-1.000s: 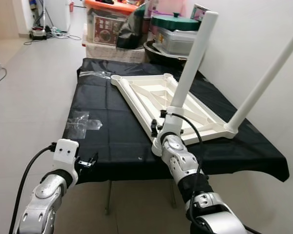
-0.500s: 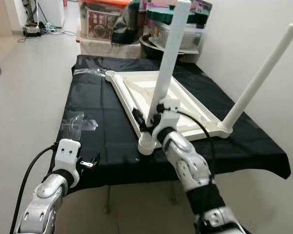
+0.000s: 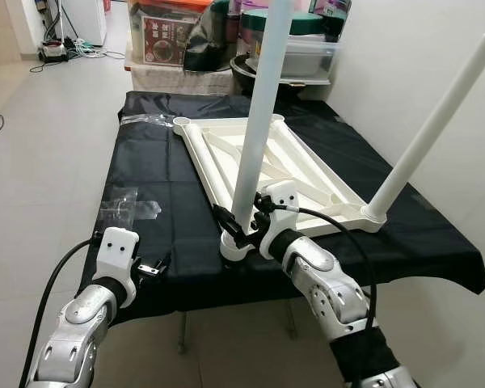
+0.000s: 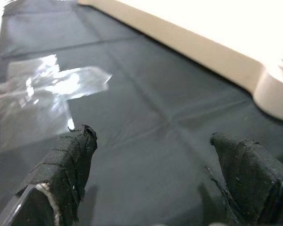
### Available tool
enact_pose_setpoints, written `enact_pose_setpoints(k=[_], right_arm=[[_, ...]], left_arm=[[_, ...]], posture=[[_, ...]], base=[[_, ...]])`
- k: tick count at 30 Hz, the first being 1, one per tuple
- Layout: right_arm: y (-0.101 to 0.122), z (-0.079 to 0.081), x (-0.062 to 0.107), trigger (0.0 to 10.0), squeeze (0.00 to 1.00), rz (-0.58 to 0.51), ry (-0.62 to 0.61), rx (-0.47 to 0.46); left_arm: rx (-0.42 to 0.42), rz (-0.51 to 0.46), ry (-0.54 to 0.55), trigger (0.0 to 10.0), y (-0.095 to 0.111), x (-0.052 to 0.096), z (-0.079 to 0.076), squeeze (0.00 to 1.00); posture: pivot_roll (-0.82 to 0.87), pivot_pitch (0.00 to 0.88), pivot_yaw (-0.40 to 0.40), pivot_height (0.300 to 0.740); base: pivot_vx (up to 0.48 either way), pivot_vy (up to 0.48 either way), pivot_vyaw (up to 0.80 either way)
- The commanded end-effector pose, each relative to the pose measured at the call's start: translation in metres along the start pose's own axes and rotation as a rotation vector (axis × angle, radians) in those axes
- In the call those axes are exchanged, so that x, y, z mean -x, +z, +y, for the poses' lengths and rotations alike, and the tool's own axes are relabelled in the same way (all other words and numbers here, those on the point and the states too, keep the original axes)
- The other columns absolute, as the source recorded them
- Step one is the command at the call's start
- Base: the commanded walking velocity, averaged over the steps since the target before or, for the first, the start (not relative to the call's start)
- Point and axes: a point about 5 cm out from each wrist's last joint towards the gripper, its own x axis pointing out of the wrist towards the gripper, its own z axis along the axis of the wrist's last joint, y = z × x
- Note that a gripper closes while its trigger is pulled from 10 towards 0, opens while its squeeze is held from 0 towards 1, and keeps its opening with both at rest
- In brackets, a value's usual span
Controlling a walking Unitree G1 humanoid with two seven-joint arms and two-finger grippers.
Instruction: Building children table
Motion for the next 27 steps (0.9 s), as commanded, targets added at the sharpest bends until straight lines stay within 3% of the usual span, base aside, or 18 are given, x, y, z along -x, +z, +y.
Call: enact_pose_setpoints(k=[1,6,12,15,18,19,20,22,24,25,27], right_arm=[[-0.005,-0.014,0.010,10.0,0.00,0.047,-0.072,0.004],[-0.002,-0.020,0.038,10.0,0.00,0.052,-0.096,-0.009],[-0.007,-0.020,0.048,10.0,0.00,0.100,-0.069,-0.062],[-0.020,-0.035,0.066,10.0,0.00,0.142,-0.216,-0.001],[-0.020,-0.035,0.066,10.0,0.00,0.142,-0.216,-0.001],[-0.026,-0.042,0.075,10.0,0.00,0.152,-0.278,0.033],[-0.029,-0.070,0.096,10.0,0.00,0.120,-0.567,0.092],[-0.029,-0.070,0.096,10.0,0.00,0.120,-0.567,0.092],[-0.025,-0.089,0.110,10.0,0.00,0.086,-0.780,0.133],[-0.021,-0.093,0.112,10.0,0.00,0.063,-0.815,0.143],[-0.013,-0.093,0.110,10.0,0.00,0.017,-0.803,0.154]], left_arm=[[-0.001,0.021,0.015,10.0,-0.004,0.005,0.002,0.00],[0.008,0.003,0.039,10.0,-0.005,0.016,-0.005,0.00],[0.021,-0.004,0.049,10.0,-0.005,0.021,-0.009,0.00],[0.042,-0.013,0.109,10.0,-0.003,0.030,-0.010,0.00],[0.042,-0.013,0.109,10.0,-0.003,0.030,-0.010,0.00],[0.046,-0.027,0.152,10.0,-0.001,0.035,-0.009,0.00],[0.020,-0.084,0.233,10.0,0.008,0.047,-0.005,0.00],[0.020,-0.084,0.233,10.0,0.008,0.047,-0.005,0.00],[0.018,-0.132,0.274,10.0,0.016,0.054,-0.003,0.00],[0.024,-0.155,0.291,10.0,0.020,0.056,-0.001,0.00],[0.049,-0.197,0.300,10.0,0.026,0.058,0.000,0.00]], posture=[[0.10,0.000,-0.127,0.740],[0.08,0.000,-0.122,0.740],[0.08,0.000,-0.123,0.740],[0.07,0.000,-0.117,0.740],[0.07,0.000,-0.117,0.740],[0.07,0.000,-0.117,0.740],[0.08,0.000,-0.112,0.740],[0.08,0.000,-0.112,0.740],[0.08,0.000,-0.111,0.740],[0.08,0.000,-0.111,0.740],[0.09,0.000,-0.112,0.740]], base=[[0.000,0.000,0.00],[0.000,0.000,0.00],[0.000,0.000,0.00],[0.000,0.000,0.00],[0.000,0.000,0.00],[0.000,0.000,0.00],[0.000,0.000,0.00],[0.000,0.000,0.00],[0.000,0.000,0.00],[0.000,0.000,0.00],[0.000,0.000,0.00]])
